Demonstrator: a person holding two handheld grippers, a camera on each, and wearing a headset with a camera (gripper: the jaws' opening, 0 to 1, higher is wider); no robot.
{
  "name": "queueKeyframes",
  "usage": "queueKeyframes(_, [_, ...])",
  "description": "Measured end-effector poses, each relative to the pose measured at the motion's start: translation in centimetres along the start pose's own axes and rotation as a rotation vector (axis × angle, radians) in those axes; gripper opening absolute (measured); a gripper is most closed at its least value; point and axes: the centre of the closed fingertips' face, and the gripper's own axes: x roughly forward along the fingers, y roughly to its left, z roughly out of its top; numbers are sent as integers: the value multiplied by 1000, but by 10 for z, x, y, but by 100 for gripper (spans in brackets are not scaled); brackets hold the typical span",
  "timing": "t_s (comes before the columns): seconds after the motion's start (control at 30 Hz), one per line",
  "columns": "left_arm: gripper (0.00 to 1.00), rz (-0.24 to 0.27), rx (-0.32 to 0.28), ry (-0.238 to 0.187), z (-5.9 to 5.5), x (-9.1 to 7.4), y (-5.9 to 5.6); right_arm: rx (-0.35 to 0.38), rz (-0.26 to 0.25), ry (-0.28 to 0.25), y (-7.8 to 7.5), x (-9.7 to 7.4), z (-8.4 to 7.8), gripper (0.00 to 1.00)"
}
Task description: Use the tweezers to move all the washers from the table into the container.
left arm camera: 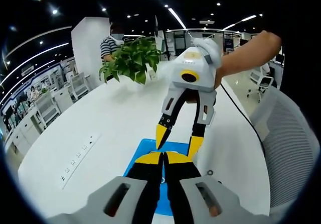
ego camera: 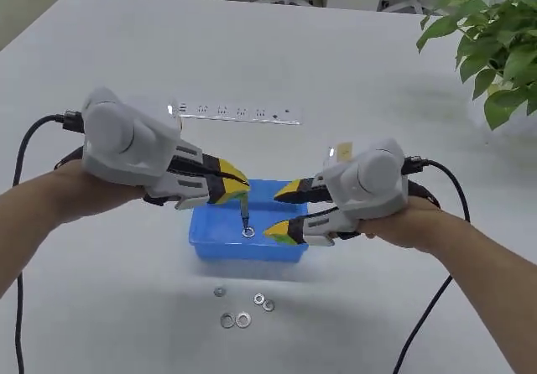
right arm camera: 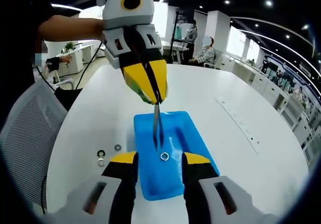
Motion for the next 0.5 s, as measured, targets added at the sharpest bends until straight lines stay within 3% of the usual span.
queueKeyframes(0.5, [5, -1, 13, 17, 9, -11, -10, 39, -62, 6, 16, -33, -12, 57])
